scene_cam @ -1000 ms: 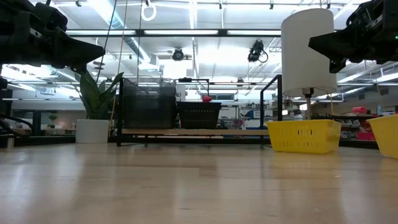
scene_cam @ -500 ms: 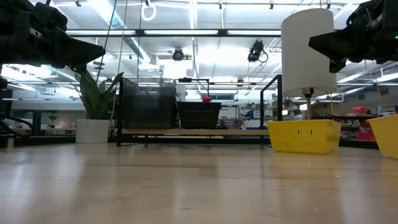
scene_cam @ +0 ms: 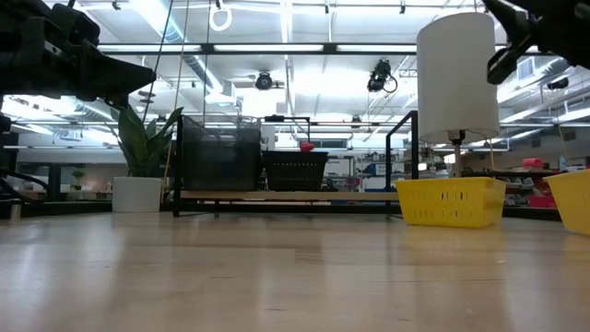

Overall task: Stack baskets on shelf by color
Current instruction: Stack the bottom yellow basket on the top yellow basket

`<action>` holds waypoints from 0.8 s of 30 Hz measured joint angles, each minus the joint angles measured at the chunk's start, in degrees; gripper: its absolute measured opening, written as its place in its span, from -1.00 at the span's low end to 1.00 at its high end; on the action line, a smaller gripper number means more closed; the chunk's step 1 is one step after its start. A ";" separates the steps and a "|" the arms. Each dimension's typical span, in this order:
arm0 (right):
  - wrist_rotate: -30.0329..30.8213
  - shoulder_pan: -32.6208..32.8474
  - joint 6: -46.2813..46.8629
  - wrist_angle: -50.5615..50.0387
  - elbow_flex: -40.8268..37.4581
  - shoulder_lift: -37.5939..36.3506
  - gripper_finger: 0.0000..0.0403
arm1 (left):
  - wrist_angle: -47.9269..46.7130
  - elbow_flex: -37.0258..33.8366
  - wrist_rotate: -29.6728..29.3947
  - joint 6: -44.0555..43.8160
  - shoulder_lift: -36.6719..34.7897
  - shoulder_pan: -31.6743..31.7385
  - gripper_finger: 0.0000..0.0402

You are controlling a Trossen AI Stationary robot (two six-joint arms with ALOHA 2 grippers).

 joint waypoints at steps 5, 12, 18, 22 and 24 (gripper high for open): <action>0.88 0.00 -6.46 -1.77 0.02 1.26 -0.77 | 0.00 0.00 0.00 0.02 0.00 0.00 -0.68; 9.64 -0.02 -9.15 -0.74 0.02 10.24 -0.77 | 0.00 -0.02 0.00 0.00 0.00 0.00 -0.72; 9.87 0.00 -9.97 -0.04 3.33 21.46 -0.77 | 0.00 -0.02 0.00 0.00 0.00 0.00 -0.70; 12.89 0.00 -12.44 -2.46 7.68 29.17 -0.77 | -0.02 -0.02 0.00 0.00 0.00 0.00 -0.67; 15.34 -0.02 -12.57 -5.07 10.41 32.99 -0.77 | 0.00 -0.02 0.00 0.00 0.00 0.00 -0.67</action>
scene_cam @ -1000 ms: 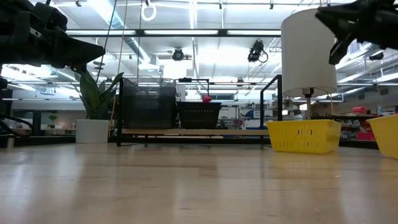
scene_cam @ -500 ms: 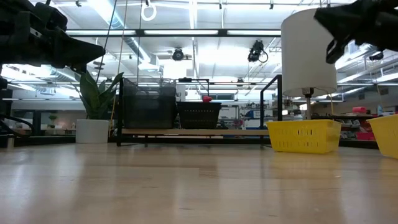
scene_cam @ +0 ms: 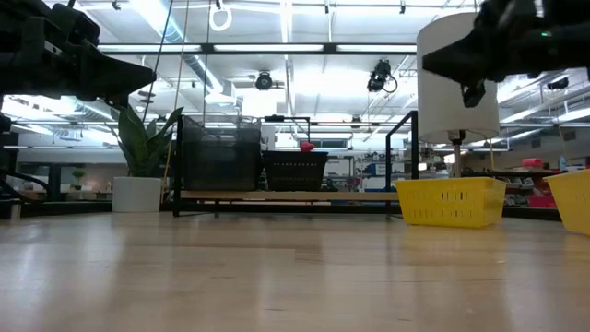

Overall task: Stack baskets on shelf by color
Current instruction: Stack the bottom yellow basket on the top yellow basket

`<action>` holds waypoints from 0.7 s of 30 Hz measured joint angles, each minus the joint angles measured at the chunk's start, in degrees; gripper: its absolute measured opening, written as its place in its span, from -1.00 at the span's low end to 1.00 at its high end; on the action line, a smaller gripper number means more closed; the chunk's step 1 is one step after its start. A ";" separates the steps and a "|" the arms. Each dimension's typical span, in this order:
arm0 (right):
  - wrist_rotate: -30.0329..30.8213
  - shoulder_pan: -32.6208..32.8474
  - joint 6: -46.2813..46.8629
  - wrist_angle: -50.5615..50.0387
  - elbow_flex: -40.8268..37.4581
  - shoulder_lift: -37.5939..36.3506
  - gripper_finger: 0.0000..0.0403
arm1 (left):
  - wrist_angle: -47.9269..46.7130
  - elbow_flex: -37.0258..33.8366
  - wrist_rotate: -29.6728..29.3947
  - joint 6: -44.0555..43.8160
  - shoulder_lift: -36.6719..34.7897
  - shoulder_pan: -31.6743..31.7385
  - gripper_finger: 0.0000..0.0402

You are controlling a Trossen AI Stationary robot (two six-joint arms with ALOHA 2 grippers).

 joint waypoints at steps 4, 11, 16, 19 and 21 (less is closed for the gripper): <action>2.18 0.00 0.47 -8.27 7.55 7.63 -0.77 | 0.00 0.00 0.00 0.00 0.00 0.00 -0.69; 2.04 0.08 1.41 -18.88 20.73 20.63 -0.77 | -0.01 0.00 0.00 0.00 0.00 0.00 -0.72; -2.31 1.81 1.42 -24.27 27.61 28.62 -0.73 | 0.00 0.00 0.00 -0.02 0.00 0.00 -0.70; -2.97 3.77 1.44 -27.38 31.18 32.58 -0.67 | 0.00 0.00 0.00 0.00 0.00 0.00 -0.68; -2.97 5.31 1.44 -29.00 33.28 34.91 -0.62 | 0.00 0.00 0.00 -0.01 -0.01 0.00 -0.69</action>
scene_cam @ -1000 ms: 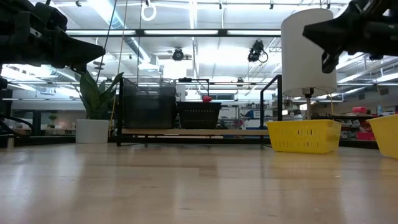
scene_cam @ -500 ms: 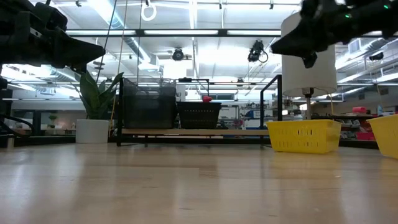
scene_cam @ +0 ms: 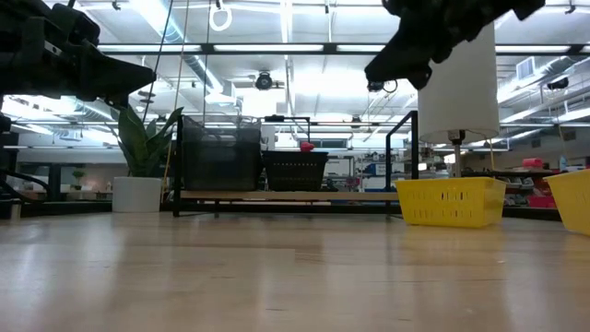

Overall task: Stack baskets on shelf by color
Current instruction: Stack the bottom yellow basket on the top yellow basket

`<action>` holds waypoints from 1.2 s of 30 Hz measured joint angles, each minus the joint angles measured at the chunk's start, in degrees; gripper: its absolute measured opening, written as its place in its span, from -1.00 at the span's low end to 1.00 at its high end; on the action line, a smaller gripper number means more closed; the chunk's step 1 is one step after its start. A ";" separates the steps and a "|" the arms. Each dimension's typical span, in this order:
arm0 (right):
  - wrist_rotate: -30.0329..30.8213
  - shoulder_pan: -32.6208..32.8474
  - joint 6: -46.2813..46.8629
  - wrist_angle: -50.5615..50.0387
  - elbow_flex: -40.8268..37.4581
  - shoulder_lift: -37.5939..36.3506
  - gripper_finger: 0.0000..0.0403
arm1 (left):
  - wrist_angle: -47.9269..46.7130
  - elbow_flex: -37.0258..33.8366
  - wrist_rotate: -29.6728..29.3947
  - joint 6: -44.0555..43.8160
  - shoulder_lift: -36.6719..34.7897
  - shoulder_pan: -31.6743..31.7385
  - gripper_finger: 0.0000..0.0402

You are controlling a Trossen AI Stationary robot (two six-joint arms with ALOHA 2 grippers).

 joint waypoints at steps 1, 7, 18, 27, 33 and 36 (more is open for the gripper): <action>-0.04 0.81 0.00 -0.87 1.12 1.07 -0.59 | -0.01 0.00 0.01 0.00 0.00 0.00 -0.69; -0.12 5.22 1.16 -6.40 6.73 6.61 -0.41 | 0.00 0.00 0.00 -0.01 -0.01 0.00 -0.73; -0.15 12.05 7.56 -19.64 16.89 15.12 -0.09 | 0.00 0.00 0.00 -0.01 -0.01 0.00 -0.69; 0.03 15.59 8.40 -30.29 24.95 23.22 -0.05 | -0.02 0.00 0.00 -0.01 -0.01 0.00 -0.74; -0.03 18.00 10.48 -37.56 31.51 29.25 -0.06 | 0.00 0.00 0.00 -0.01 -0.01 0.00 -0.71; -0.45 19.15 11.13 -42.61 36.10 32.26 -0.06 | -0.01 0.00 0.00 -0.01 -0.01 0.00 -0.69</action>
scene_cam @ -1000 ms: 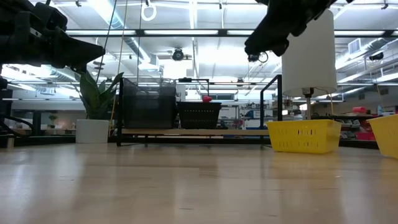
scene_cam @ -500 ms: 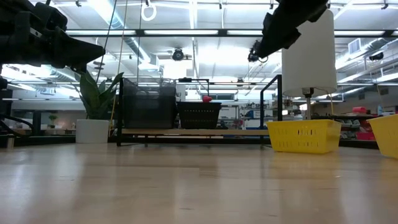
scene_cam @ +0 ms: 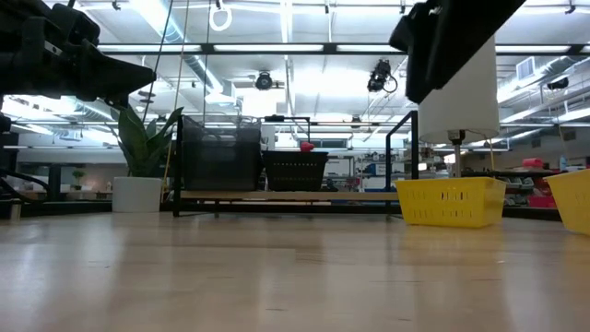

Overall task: Stack baskets on shelf by color
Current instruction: Stack the bottom yellow basket on the top yellow basket

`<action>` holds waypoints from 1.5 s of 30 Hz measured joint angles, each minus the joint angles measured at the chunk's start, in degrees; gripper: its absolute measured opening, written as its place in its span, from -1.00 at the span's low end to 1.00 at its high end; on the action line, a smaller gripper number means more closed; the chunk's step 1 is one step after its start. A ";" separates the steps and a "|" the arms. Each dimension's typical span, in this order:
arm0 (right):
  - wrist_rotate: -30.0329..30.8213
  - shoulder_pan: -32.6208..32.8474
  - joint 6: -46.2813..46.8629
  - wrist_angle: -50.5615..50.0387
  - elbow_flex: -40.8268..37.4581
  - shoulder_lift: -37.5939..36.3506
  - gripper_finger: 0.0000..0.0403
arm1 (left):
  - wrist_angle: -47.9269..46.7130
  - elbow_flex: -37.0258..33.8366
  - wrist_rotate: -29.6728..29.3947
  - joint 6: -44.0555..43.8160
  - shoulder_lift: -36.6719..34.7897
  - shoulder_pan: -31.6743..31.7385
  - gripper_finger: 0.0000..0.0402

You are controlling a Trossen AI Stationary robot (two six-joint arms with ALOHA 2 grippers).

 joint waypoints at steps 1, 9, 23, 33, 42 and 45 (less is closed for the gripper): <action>-0.19 0.38 0.02 -1.93 1.51 0.92 -0.05 | -0.01 0.00 0.01 0.00 0.00 0.00 -0.68; -1.39 2.78 -0.03 -7.94 5.32 4.93 0.06 | -0.01 0.00 0.00 0.01 0.00 0.00 -0.72; -8.97 4.45 3.01 -6.07 4.83 4.82 0.26 | 0.01 0.00 0.00 0.00 0.00 0.00 -0.68; -3.65 9.10 2.44 0.04 4.49 5.90 0.16 | -0.01 0.00 0.00 0.00 0.00 0.00 -0.71; -8.66 11.18 2.85 0.48 3.78 12.09 0.12 | 0.42 0.00 0.00 0.00 0.00 0.00 -0.67; -8.96 11.28 2.57 -0.50 3.80 13.83 0.07 | 0.69 0.00 0.00 0.00 -0.02 0.00 -0.69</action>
